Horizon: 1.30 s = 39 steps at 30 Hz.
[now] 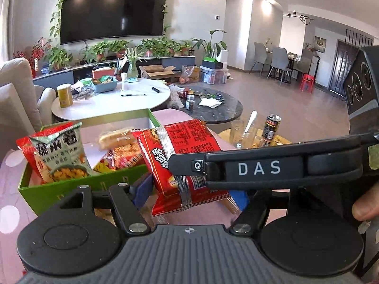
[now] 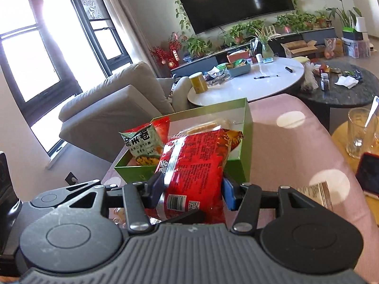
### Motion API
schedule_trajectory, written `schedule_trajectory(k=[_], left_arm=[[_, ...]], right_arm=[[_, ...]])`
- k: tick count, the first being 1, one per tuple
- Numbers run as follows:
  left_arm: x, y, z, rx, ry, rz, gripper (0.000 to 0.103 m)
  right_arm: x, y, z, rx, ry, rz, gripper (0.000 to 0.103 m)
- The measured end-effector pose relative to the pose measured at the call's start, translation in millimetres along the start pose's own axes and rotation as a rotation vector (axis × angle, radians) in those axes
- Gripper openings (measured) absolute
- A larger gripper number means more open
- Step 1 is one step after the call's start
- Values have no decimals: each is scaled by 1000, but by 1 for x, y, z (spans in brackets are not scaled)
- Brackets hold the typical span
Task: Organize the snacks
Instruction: 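Lift the red bag and lower it into the green box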
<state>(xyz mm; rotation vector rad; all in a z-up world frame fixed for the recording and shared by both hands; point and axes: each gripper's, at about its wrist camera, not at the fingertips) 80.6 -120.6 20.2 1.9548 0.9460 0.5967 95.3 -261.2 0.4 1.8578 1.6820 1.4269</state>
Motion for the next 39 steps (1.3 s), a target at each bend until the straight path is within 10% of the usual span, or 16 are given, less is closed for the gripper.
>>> schedule_trajectory(k=[20, 39], left_arm=[[90, 68, 53, 10, 139, -18, 68], [144, 56, 104, 133, 191, -48, 69]], right_arm=[[19, 75, 76, -22, 122, 6, 57], [17, 80, 152, 111, 161, 76, 58]])
Point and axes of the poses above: each gripper's, at about its wrist camera, not at the fingertips, and z roughly the way its jaws point, x to its left, y to its top, and after that the axes turned 8 degrees about z, right-handed
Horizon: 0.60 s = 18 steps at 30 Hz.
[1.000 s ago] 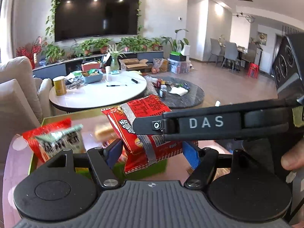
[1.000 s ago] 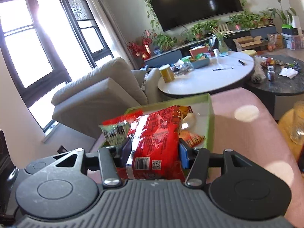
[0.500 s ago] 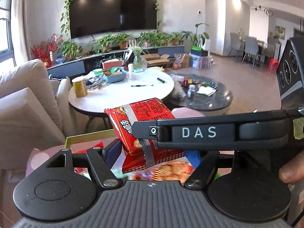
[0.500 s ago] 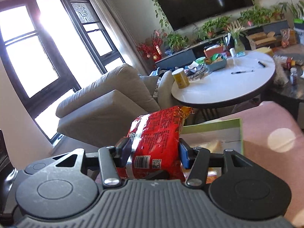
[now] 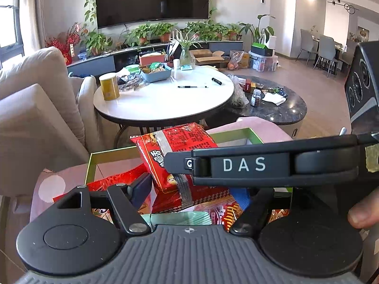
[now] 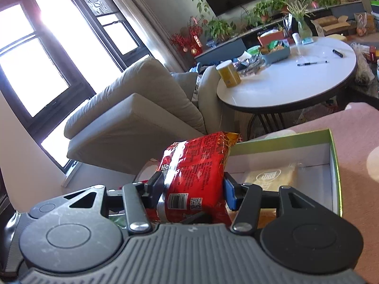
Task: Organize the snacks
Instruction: 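Lift the red bag and lower it into the green box, then open the right gripper and withdraw it from the box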
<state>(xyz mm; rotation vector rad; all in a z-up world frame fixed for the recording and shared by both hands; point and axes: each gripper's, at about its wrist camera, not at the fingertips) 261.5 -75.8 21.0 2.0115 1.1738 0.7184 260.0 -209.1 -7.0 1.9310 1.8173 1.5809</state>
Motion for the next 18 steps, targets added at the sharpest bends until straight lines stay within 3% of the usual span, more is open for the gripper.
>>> schedule_trajectory(k=[7, 18], left_arm=[[3, -7, -8, -19, 49, 20, 70], [12, -7, -34, -78, 81, -33, 74]], right_arm=[[-6, 2, 5, 33, -15, 23, 61], [-7, 5, -29, -44, -14, 10, 61]])
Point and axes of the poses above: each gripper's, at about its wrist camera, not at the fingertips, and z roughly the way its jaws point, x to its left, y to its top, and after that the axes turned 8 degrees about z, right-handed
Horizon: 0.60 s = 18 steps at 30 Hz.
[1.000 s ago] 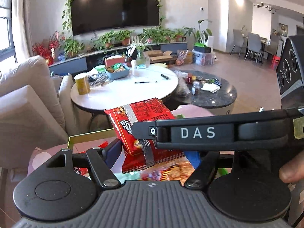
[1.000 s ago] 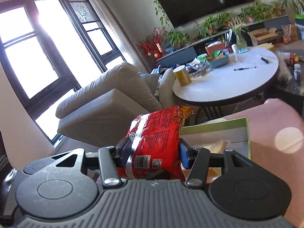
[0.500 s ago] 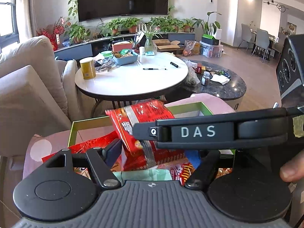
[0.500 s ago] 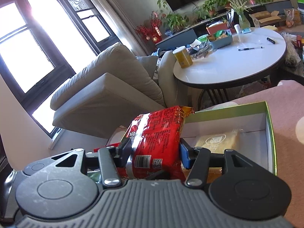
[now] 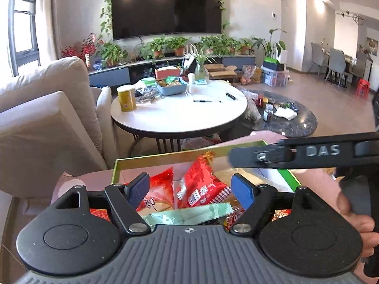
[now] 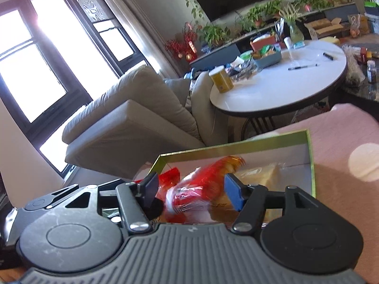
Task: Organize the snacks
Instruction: 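Open the right gripper and withdraw it from the box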
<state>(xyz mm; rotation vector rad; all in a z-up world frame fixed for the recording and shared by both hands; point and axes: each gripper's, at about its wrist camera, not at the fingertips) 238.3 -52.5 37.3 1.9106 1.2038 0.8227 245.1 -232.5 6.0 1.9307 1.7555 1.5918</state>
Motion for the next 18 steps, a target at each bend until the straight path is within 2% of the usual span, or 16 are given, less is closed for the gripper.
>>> schedule_trajectory(k=[9, 18], left_arm=[[3, -8, -24, -42, 15, -25, 77], [5, -35, -53, -50, 29, -49, 82]], right_arm=[[-2, -2, -19, -51, -13, -49, 61], [11, -30, -40, -62, -41, -211, 62]])
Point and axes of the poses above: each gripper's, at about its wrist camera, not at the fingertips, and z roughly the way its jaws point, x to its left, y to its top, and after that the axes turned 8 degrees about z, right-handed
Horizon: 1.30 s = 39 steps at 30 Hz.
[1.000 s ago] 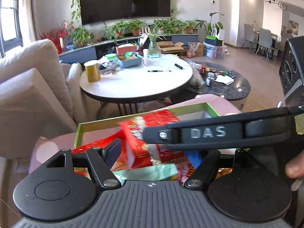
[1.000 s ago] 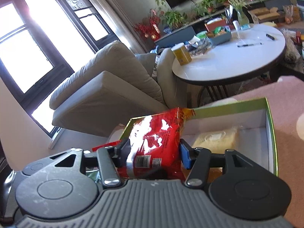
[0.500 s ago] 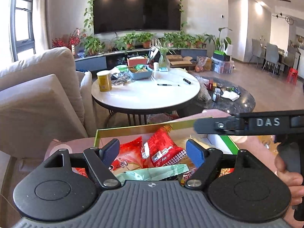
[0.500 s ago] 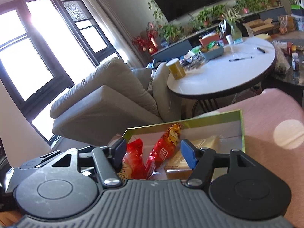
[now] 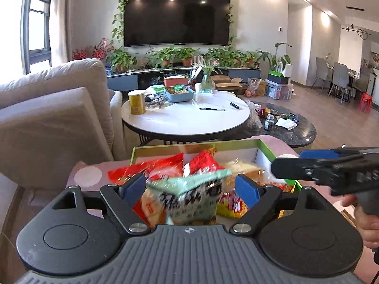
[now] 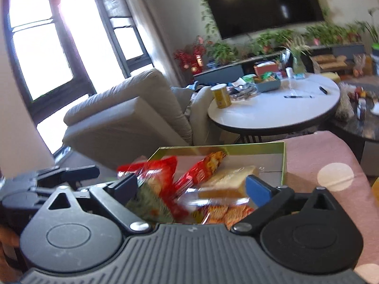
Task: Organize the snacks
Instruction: 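Open the right gripper and withdraw it from the box, then grasp the red-and-white bag with the left gripper while the right gripper grasps the green-yellow bean bag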
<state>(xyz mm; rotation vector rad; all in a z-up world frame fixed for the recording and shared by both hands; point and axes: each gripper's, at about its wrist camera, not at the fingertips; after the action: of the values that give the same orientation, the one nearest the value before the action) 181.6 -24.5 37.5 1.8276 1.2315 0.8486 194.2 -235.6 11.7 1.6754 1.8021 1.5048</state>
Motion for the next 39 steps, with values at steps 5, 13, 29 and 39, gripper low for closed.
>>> schedule_trajectory(k=[5, 13, 29, 39], left_arm=[[7, -18, -15, 10, 8, -41, 83], [11, -47, -41, -3, 14, -71, 84], [18, -109, -83, 38, 77, -62, 87], [17, -149, -82, 142, 81, -24, 88]], right_arm=[[29, -19, -28, -134, -2, -167, 62], [60, -22, -79, -252, -64, -272, 62], [45, -75, -57, -19, -161, -99, 62], [57, -105, -61, 38, -155, -105, 62]])
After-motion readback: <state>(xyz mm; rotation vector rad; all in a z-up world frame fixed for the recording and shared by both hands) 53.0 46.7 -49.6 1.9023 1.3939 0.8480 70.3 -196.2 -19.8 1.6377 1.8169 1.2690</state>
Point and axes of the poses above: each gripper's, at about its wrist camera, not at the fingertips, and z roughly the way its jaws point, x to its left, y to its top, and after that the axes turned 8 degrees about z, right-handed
